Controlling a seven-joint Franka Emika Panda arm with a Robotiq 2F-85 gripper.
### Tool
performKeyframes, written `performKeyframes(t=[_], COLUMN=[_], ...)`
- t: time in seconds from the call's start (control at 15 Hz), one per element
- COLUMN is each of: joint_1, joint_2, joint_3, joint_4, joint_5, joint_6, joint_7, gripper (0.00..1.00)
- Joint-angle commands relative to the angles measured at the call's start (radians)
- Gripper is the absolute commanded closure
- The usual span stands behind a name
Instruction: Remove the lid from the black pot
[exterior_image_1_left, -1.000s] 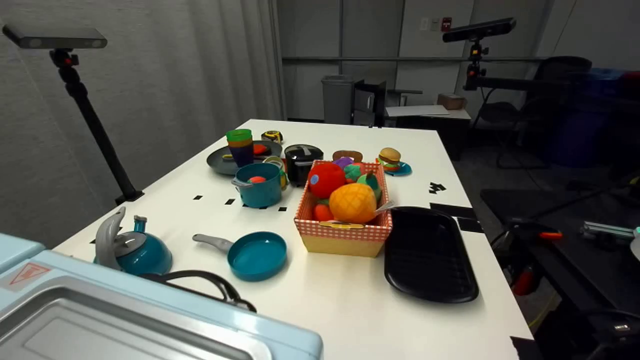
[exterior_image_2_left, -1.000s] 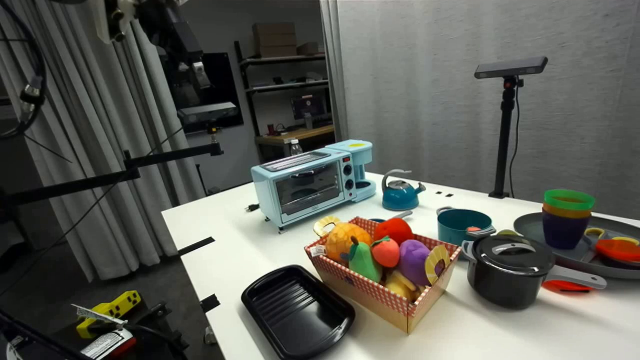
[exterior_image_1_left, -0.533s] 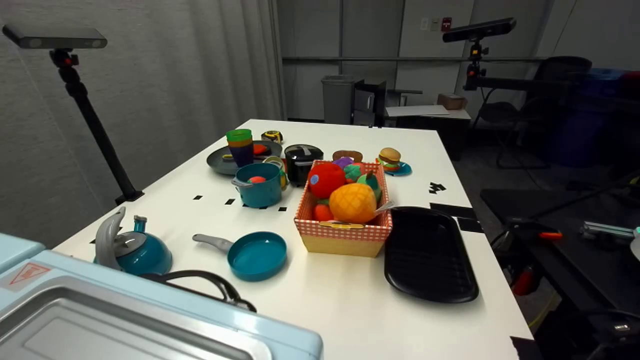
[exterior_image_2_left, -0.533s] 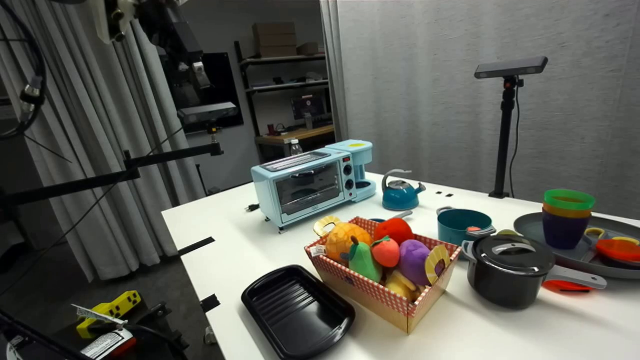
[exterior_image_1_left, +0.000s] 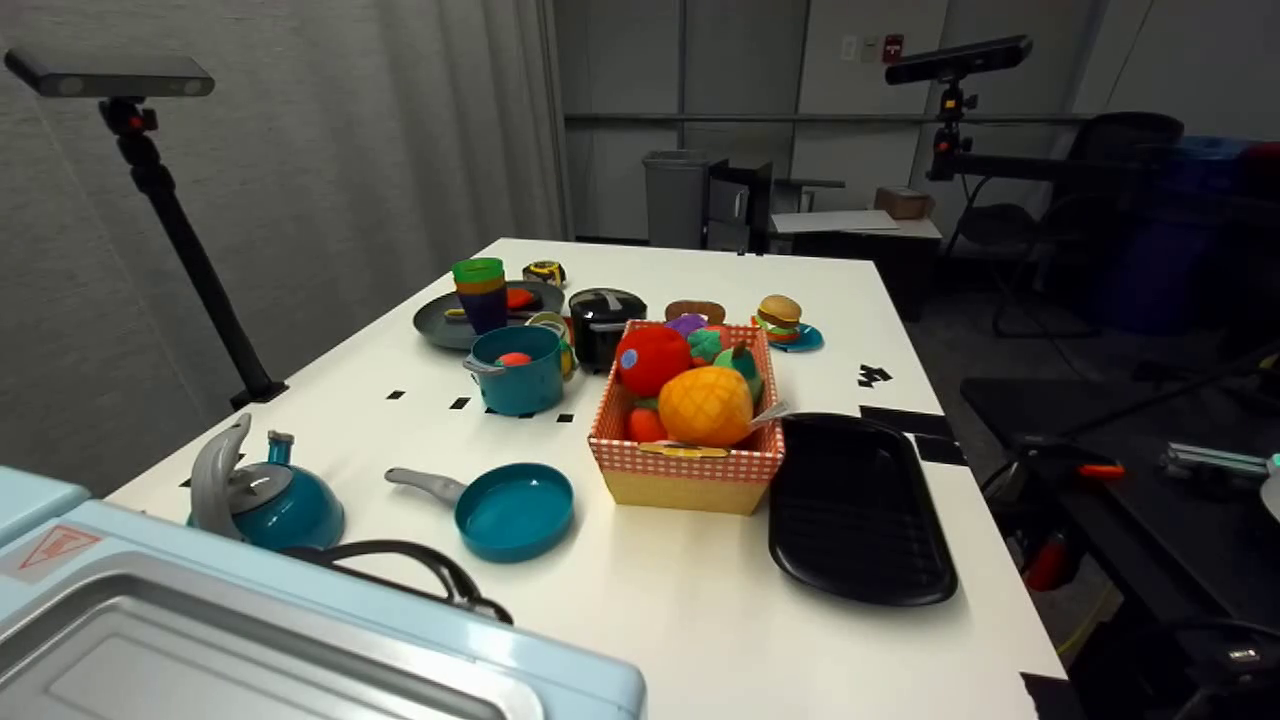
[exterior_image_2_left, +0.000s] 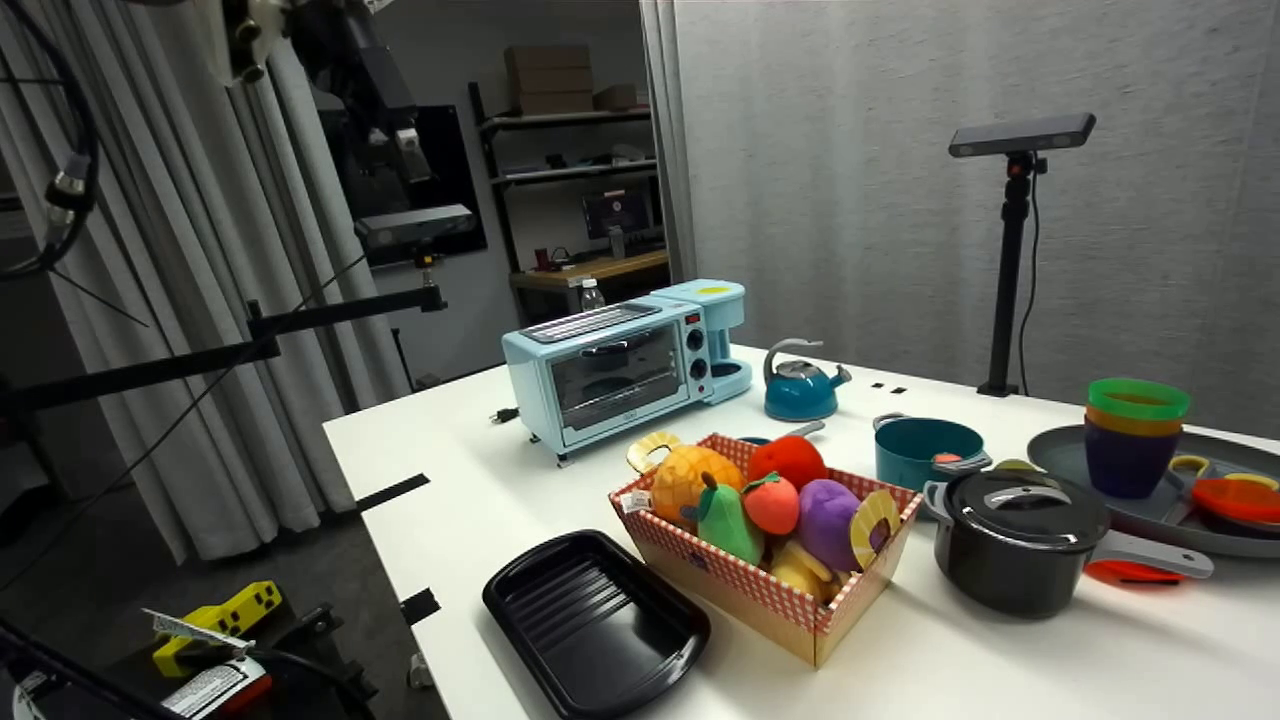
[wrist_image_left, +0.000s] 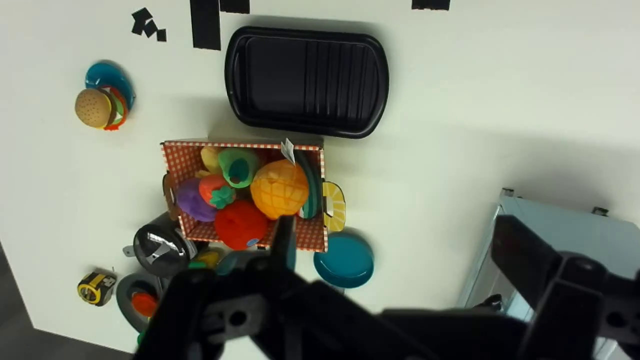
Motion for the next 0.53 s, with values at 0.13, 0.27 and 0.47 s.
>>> performKeyframes(t=[0.13,0.27,0.47], joint_1=[-0.021,-0.044,-0.081], joint_2=[0.018,0.022,0.023], joint_3=[-0.100,-0.130,-0.176], joint_4=[-0.018,-0.031,-0.055], joint_5=[-0.012,-0.029,-0.048], joint_6=[0.029,0.034,0.050], joint_7=[-0.008,0.002,0.015], gripper=[0.00,0.00,0.00])
